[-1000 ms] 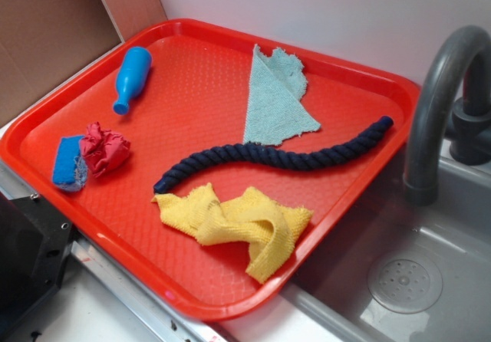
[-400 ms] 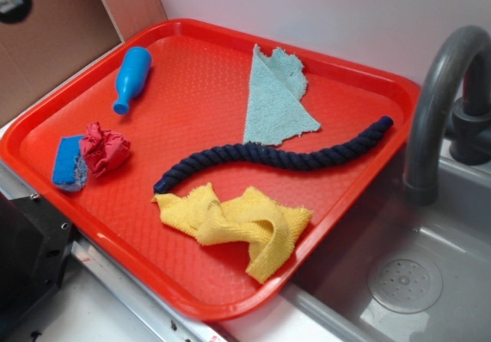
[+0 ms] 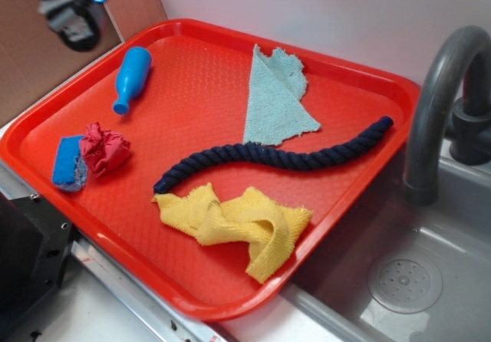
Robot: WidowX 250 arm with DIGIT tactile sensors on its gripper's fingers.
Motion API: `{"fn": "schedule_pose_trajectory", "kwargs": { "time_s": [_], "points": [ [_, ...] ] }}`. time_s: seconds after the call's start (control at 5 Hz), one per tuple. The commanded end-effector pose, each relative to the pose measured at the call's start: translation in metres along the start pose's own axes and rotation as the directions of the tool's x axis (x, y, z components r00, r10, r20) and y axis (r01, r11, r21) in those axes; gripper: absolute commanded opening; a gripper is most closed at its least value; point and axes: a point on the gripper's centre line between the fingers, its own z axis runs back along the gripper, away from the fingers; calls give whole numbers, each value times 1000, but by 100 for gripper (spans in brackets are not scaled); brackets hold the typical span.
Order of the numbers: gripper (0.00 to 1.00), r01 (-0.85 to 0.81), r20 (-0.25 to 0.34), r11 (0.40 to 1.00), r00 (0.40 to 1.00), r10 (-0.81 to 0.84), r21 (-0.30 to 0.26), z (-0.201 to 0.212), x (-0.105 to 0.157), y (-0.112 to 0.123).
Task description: Grab the blue rope.
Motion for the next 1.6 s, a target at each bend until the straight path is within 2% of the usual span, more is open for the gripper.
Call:
{"fn": "schedule_pose_trajectory", "kwargs": {
  "time_s": [0.0,0.2,0.4,0.6,1.0,1.2,1.4],
  "points": [
    [100,266,-74,964,962,-264,17,-46,56,-24],
    [100,317,-111,948,943,-314,13,-66,67,-30],
    [100,351,-141,936,926,-351,-20,-89,71,-30],
    [100,367,-191,929,910,-367,-36,-111,71,-29],
    [100,413,-255,910,875,-411,-50,-143,69,-31],
    [100,425,-324,905,853,-408,-22,-156,67,-34],
    [100,426,-347,905,845,-406,-22,-163,66,-34]
  ]
}}
